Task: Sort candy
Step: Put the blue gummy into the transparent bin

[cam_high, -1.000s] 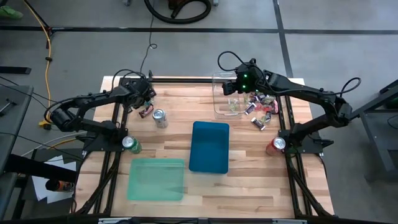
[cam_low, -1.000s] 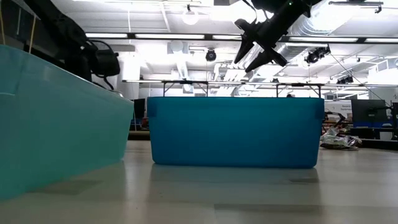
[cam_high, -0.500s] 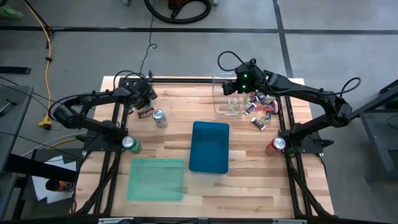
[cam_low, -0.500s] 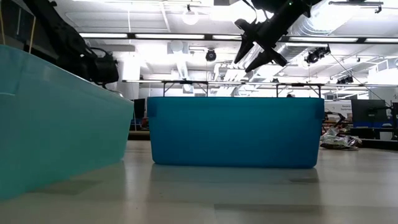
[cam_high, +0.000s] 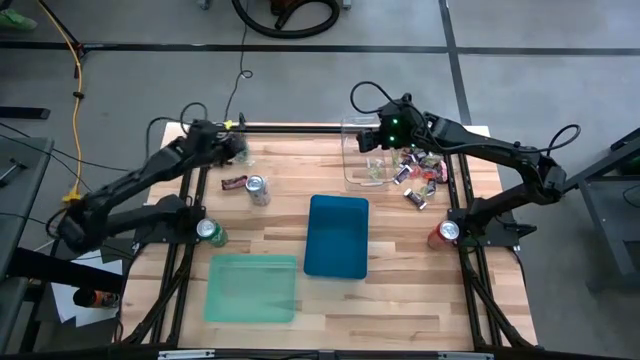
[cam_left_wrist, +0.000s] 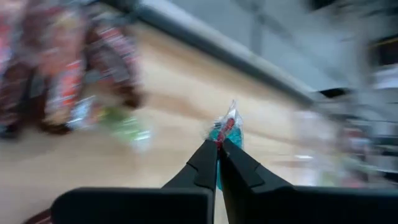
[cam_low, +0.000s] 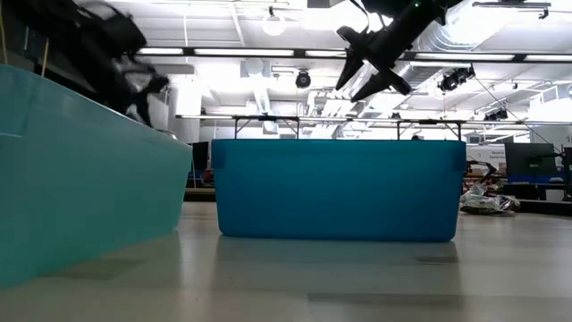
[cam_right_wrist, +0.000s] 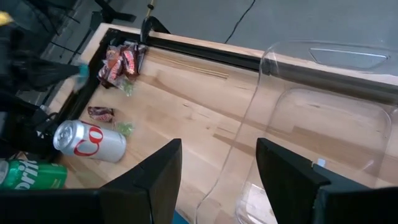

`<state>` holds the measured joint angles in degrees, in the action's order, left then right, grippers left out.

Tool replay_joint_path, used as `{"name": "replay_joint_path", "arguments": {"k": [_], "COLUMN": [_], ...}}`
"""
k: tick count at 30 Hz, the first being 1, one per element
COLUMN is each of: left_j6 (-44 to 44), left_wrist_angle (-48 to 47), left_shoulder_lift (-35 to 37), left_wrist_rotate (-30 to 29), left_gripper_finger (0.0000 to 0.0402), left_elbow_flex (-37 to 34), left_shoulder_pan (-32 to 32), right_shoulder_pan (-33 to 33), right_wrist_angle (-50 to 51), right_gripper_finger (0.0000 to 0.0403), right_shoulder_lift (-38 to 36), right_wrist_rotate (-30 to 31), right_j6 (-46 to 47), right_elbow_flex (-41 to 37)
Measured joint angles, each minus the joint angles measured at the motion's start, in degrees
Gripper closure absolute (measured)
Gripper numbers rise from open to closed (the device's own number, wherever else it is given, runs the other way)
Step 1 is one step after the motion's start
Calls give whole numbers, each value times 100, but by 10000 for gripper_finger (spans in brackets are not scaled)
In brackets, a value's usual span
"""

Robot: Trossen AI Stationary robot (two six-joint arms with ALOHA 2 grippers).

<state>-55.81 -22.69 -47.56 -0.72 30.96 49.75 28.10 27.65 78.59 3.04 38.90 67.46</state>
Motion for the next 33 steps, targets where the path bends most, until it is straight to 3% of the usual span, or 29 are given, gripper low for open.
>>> {"name": "replay_joint_path", "arguments": {"k": [7,11,15,20,28,33], "left_j6": [51,273,627,943,2086,2686], "left_wrist_angle": [1513,2895,4053,4088,4057,4007], "left_shoulder_lift": [728,429,-207,-1364,-3376,-4392], "left_wrist_rotate": [348,516,761,1118,1251,1336], "left_gripper_finger": [401,401,401,401,401,401], "left_elbow_flex": [2,4,84,822,2531,3250], "left_shoulder_pan": [-530,-984,-1315,-1517,-1868,-2009], "right_shoulder_pan": [-2,1,-65,-185,-271,-253], "right_wrist_angle": [-560,-1293,-2037,-2971,-4370,-5561], "right_gripper_finger": [201,201,201,201,201,201], "right_shoulder_lift": [0,0,-2,-2,-4,-65], "right_wrist_rotate": [-75,-925,-1979,-2748,-3195,-3330], "right_j6": [-63,-381,-585,-580,-253,102], "right_elbow_flex": [0,-2,-2,-2,-2,-2]}}
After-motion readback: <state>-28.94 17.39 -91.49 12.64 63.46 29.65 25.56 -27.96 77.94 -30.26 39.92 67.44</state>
